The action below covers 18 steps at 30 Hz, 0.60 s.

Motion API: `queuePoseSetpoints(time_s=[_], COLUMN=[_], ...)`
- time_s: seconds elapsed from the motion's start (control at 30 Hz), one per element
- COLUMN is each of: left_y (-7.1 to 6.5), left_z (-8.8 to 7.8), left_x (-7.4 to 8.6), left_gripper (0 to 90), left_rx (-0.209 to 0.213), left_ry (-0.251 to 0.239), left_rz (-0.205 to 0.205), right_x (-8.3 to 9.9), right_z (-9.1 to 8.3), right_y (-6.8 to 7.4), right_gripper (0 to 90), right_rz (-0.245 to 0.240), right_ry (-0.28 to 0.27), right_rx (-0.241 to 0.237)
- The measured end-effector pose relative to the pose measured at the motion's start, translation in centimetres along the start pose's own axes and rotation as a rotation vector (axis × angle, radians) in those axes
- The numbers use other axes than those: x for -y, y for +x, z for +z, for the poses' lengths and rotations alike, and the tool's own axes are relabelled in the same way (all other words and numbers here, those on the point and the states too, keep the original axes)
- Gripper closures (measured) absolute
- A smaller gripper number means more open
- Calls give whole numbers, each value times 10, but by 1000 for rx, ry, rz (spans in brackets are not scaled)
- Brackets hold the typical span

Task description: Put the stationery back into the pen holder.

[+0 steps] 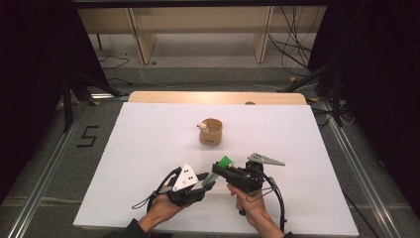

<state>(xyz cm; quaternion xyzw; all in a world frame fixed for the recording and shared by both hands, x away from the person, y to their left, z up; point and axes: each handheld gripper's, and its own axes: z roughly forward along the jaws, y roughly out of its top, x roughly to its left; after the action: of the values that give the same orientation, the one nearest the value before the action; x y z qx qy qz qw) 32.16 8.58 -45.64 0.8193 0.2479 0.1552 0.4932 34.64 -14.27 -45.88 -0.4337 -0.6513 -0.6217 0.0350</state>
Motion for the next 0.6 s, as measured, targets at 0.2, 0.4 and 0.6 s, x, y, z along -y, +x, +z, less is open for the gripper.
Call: queuePoseSetpoints(time_s=[0.2, 0.4, 0.6], left_y=[5, 9, 15], left_z=[-4, -9, -17], left_x=[-5, -4, -3], left_gripper=[289, 237, 223], left_rx=[0, -25, -77], left_ry=[34, 44, 55], left_rz=[-64, -65, -71], right_x=[-5, -8, -11], right_z=[-7, -13, -18], right_y=[2, -2, -5], right_gripper=[753, 752, 752], right_rz=[-61, -77, -91], right_ry=[-23, -39, -53], right_rx=[39, 67, 91])
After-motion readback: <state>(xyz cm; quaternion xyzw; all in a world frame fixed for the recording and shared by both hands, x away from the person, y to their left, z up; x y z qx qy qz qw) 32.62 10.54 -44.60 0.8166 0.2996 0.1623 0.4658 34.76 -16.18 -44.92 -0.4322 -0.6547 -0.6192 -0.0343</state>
